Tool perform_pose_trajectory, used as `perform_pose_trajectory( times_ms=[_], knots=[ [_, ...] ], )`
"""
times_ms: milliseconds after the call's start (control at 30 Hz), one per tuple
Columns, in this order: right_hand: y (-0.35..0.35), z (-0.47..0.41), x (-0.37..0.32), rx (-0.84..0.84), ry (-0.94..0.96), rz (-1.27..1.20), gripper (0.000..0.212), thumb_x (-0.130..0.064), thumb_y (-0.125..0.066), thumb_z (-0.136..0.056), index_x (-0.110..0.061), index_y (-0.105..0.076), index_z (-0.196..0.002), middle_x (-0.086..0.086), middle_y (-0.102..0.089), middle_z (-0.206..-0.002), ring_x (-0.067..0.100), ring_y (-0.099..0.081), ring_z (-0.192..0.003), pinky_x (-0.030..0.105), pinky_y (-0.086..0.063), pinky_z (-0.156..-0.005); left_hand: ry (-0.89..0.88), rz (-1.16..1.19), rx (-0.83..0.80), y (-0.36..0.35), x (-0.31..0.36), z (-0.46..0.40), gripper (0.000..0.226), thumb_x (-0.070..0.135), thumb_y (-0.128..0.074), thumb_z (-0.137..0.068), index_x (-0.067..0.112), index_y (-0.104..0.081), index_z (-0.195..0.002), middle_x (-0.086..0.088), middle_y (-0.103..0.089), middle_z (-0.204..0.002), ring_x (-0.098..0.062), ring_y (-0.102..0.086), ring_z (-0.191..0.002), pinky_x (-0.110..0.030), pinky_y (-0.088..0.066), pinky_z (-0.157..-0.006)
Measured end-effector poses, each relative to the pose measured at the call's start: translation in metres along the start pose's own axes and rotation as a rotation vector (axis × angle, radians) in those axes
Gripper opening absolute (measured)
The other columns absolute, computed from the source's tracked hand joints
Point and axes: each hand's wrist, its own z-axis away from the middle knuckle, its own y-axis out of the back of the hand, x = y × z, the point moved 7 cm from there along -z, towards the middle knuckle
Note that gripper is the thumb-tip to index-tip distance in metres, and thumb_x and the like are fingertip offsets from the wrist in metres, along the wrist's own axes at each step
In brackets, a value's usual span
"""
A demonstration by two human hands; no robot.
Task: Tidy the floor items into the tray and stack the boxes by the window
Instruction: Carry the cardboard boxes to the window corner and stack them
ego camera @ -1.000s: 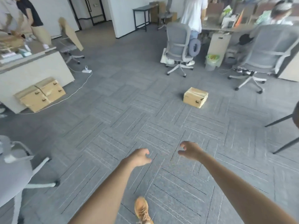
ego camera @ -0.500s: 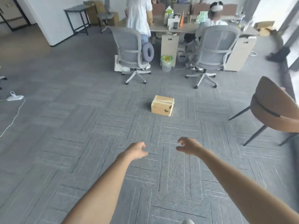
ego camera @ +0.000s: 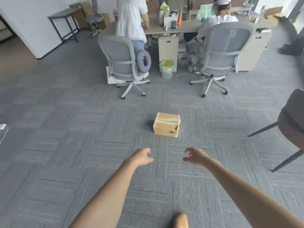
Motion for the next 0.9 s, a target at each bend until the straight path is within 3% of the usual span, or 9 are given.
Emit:
perform_pose_trajectory(
  times_ms=[167,600,900],
  knots=[
    [0.069,-0.094,-0.007,-0.012,-0.033,-0.013,0.051,-0.030,-0.063,-0.093,-0.012,-0.052,-0.139,0.008,-0.058,-0.138,0.023,-0.056,-0.125,0.032,-0.044,-0.100,0.002,0.008,-0.041,0.055,0.035,-0.095,0.047,0.039,-0.060,-0.091,0.021,-0.050,-0.133,-0.004,-0.053,-0.135,-0.021,-0.057,-0.114,-0.035,-0.047,-0.096],
    [0.161,-0.358,-0.018,-0.035,-0.281,-0.187,0.049,-0.033,-0.065,-0.092,-0.013,-0.055,-0.135,0.007,-0.062,-0.133,0.023,-0.059,-0.119,0.036,-0.048,-0.101,-0.126,-0.100,-0.176,0.181,0.079,-0.416,0.044,0.035,-0.062,-0.090,0.018,-0.054,-0.130,-0.006,-0.060,-0.129,-0.023,-0.058,-0.115,-0.029,-0.045,-0.092],
    [0.156,-0.511,-0.017,-0.109,-0.394,-0.312,0.048,-0.028,-0.065,-0.092,-0.010,-0.055,-0.135,0.009,-0.061,-0.134,0.024,-0.060,-0.120,0.034,-0.047,-0.101,-0.048,-0.026,-0.300,0.166,0.051,-0.572,0.043,0.032,-0.058,-0.092,0.018,-0.053,-0.132,-0.006,-0.057,-0.135,-0.022,-0.057,-0.119,-0.030,-0.045,-0.095]
  ],
)
